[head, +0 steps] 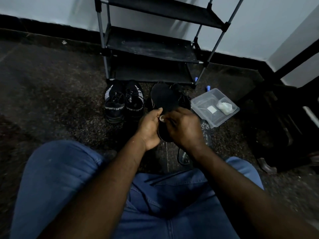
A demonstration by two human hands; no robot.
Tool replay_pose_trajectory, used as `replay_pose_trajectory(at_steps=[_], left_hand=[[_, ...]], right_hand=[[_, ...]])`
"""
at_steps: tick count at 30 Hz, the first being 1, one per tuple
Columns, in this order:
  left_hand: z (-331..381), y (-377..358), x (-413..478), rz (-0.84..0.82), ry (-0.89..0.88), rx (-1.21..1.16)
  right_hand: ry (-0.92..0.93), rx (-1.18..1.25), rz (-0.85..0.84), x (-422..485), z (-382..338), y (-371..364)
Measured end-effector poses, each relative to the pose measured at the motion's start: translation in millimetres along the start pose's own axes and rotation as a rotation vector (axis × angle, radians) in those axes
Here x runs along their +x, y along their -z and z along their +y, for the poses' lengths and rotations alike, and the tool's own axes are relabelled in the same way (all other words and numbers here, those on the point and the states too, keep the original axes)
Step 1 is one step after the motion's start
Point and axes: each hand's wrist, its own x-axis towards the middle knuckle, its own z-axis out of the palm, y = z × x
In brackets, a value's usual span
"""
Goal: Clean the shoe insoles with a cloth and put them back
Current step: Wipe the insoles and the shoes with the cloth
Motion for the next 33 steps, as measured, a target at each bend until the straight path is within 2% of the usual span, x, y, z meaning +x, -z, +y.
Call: replay_pose_trajectory(at_steps=[4, 9, 12, 14, 18, 24, 28, 32, 33], left_hand=[[5.4, 0.7, 1.3, 0.134, -0.072, -0.038], [4.5, 3.5, 4.4, 0.191, -0.063, -0.04], [4.4, 5.1, 6.8, 0.158, -0.078, -0.02], [3.0, 4.6, 7.3, 0.14, -0.083, -0.009], [-1.5, 2.7, 7.8, 0.179, -0.069, 0.016], [-2.8, 4.1, 6.8, 0.222, -0.072, -0.017], [-5.7, 5.2, 7.1, 0.2, -0.082, 0.01], [-4.7, 5.2, 9.3, 0.167, -0.095, 0.07], [-6.9, 5.3, 9.8, 0.168, -0.093, 0.078]], right_hand=[[0.048, 0.062, -0.084, -12.8, -9.3, -9.3], [0.119, 0.1, -0.212, -20.2, -6.1, -7.6], [-0.032, 0.193, -0.04, -2.8, 2.2, 5.1], [-0.106, 0.172, 0.067, 9.5, 6.2, 9.0], [-0.028, 0.038, -0.067, 14.6, 4.7, -1.8], [0.14, 0.045, -0.212, -17.2, -6.1, -12.9], [0.05, 0.212, -0.313, -8.5, 13.0, -1.6], [-0.035, 0.171, -0.022, 5.8, 17.8, 4.4], [-0.035, 0.134, -0.004, 7.5, 16.1, 2.2]])
